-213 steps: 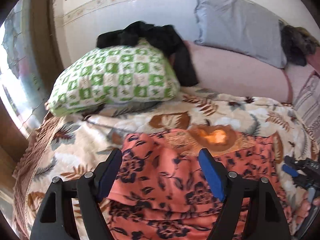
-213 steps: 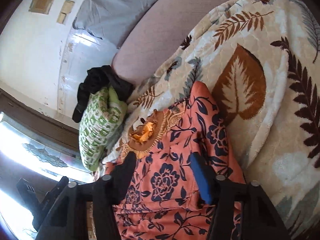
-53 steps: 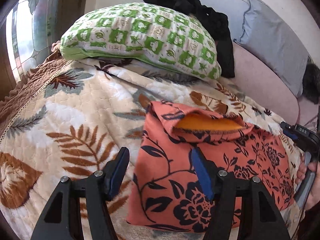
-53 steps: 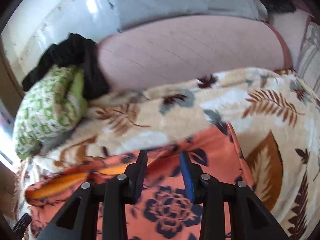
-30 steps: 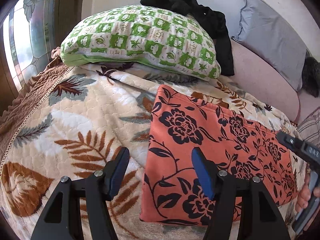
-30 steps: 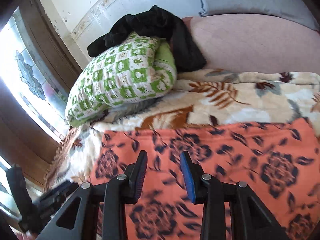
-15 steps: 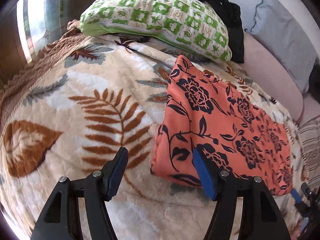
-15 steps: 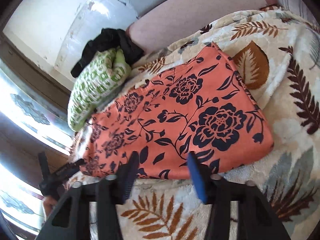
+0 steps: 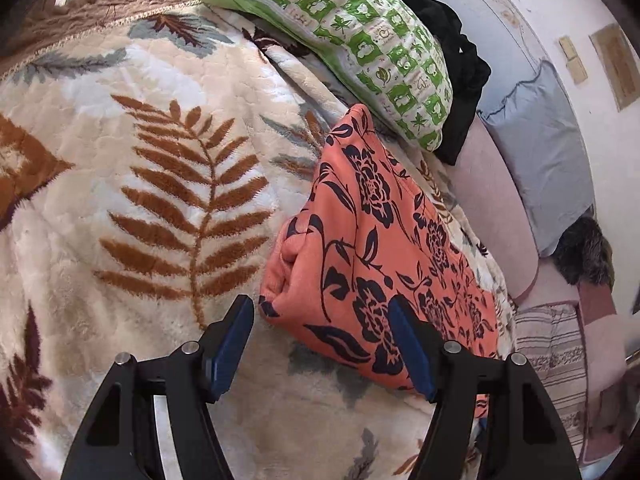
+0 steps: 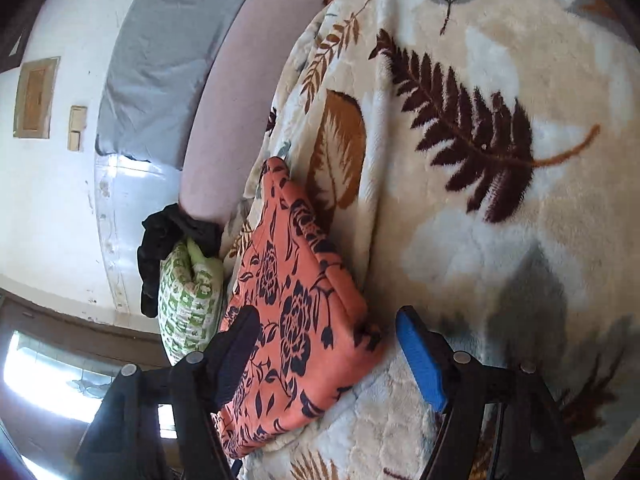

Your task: Fold small clothes

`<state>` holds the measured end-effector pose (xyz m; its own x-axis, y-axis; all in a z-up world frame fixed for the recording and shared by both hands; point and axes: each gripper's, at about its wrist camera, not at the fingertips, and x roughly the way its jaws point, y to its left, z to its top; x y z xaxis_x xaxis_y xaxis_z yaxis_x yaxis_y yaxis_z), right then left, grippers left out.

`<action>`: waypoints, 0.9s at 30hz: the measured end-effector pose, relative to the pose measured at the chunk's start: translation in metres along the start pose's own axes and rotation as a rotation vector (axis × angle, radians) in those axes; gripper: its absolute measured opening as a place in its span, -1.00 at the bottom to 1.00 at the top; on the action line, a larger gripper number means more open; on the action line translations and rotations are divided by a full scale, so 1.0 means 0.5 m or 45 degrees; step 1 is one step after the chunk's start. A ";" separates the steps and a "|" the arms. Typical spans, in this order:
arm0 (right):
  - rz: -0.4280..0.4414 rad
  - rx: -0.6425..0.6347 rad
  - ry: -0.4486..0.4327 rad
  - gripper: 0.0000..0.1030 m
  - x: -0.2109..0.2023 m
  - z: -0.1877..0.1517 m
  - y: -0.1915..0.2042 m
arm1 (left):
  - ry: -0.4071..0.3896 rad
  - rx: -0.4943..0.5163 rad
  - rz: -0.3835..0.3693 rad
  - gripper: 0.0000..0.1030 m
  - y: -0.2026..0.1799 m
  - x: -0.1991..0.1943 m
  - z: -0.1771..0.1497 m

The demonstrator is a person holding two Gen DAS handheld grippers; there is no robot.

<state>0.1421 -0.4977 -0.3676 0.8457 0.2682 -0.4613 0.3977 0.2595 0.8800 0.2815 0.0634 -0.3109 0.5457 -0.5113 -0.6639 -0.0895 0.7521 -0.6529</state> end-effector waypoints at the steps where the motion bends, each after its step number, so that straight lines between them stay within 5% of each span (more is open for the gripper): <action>1: 0.024 0.008 0.018 0.44 0.012 0.004 -0.001 | 0.005 -0.021 -0.021 0.37 0.002 0.009 0.002; 6: 0.033 -0.172 0.104 0.43 0.082 -0.006 0.052 | 0.000 -0.020 -0.037 0.31 -0.012 0.034 0.001; 8: 0.049 -0.222 0.141 0.43 0.092 -0.017 0.072 | -0.024 0.007 -0.057 0.01 -0.024 0.028 -0.001; 11: 0.000 -0.262 0.129 0.43 0.083 -0.015 0.078 | -0.037 0.053 0.011 -0.02 -0.034 0.033 0.000; 14: -0.096 -0.147 0.056 0.44 0.072 0.008 0.038 | -0.028 0.001 0.046 0.38 -0.025 0.051 0.000; 18: -0.105 -0.154 0.082 0.43 0.085 0.013 0.031 | -0.052 0.072 0.075 0.44 -0.052 0.063 -0.008; 19: -0.085 -0.204 0.141 0.42 0.100 0.004 0.042 | -0.062 0.092 0.080 0.41 -0.058 0.063 -0.009; 21: -0.055 -0.268 0.186 0.39 0.117 -0.015 0.061 | -0.102 0.100 0.089 -0.13 -0.064 0.058 -0.009; 22: -0.043 -0.302 0.174 0.21 0.117 -0.022 0.069 | -0.123 0.101 0.084 -0.28 -0.064 0.054 -0.007; 24: -0.040 -0.348 0.145 -0.24 0.114 -0.025 0.075 | -0.122 0.090 0.064 -0.28 -0.062 0.054 -0.003; 25: -0.065 -0.358 0.138 -0.24 0.117 -0.023 0.073 | -0.115 0.078 0.066 -0.28 -0.060 0.057 -0.003; 27: -0.095 -0.306 0.173 -0.25 0.135 -0.020 0.050 | -0.083 0.043 0.060 0.14 -0.055 0.068 -0.002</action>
<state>0.2056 -0.4636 -0.3779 0.7553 0.3581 -0.5490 0.3477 0.4911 0.7987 0.3018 0.0249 -0.3158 0.5947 -0.4476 -0.6679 -0.0887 0.7891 -0.6078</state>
